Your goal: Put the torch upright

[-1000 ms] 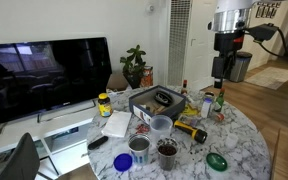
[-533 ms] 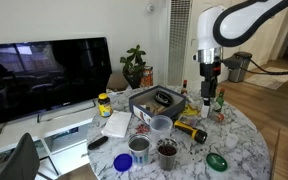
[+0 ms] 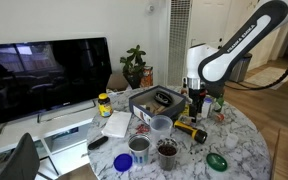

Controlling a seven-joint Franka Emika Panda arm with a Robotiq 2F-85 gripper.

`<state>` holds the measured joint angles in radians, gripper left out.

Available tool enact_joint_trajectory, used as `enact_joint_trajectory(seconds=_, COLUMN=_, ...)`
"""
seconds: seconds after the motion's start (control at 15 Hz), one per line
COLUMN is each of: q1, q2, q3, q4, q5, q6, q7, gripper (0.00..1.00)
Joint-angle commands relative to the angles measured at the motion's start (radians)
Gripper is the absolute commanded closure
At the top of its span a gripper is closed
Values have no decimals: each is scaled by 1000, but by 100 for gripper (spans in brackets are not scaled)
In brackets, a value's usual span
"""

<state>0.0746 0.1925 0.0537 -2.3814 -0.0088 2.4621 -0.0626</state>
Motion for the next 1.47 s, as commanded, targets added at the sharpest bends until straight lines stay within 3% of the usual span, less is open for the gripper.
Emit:
enact_joint_trajectory(seconds=0.0, q1=-7, q2=23, q3=4, q4=11, q5=-5, q6=8, q7=2, gripper=0)
enact_joint_trajectory(seconds=0.2, q1=-7, q2=43, q3=3, q4=30, q5=-6, q6=9, q7=2, gripper=0)
enact_joint_trajectory(seconds=0.27, q1=11, q2=47, q3=-18, q4=31, q5=-47, q6=-8, q7=88, gripper=0)
enact_joint_trajectory(seconds=0.4, q1=-1, q2=110, q3=-23, q4=60, q5=-21, q6=17, q7=128, gripper=0)
enact_joint_trajectory(seconds=0.73, q1=-58, q2=222, q3=6, q4=106, q5=80, q6=177, q7=35, gripper=0)
enact_joint_trajectory(seconds=1.4, q1=-83, q2=388, q3=23, q4=162, q5=55, q6=391, q7=-2, gripper=2)
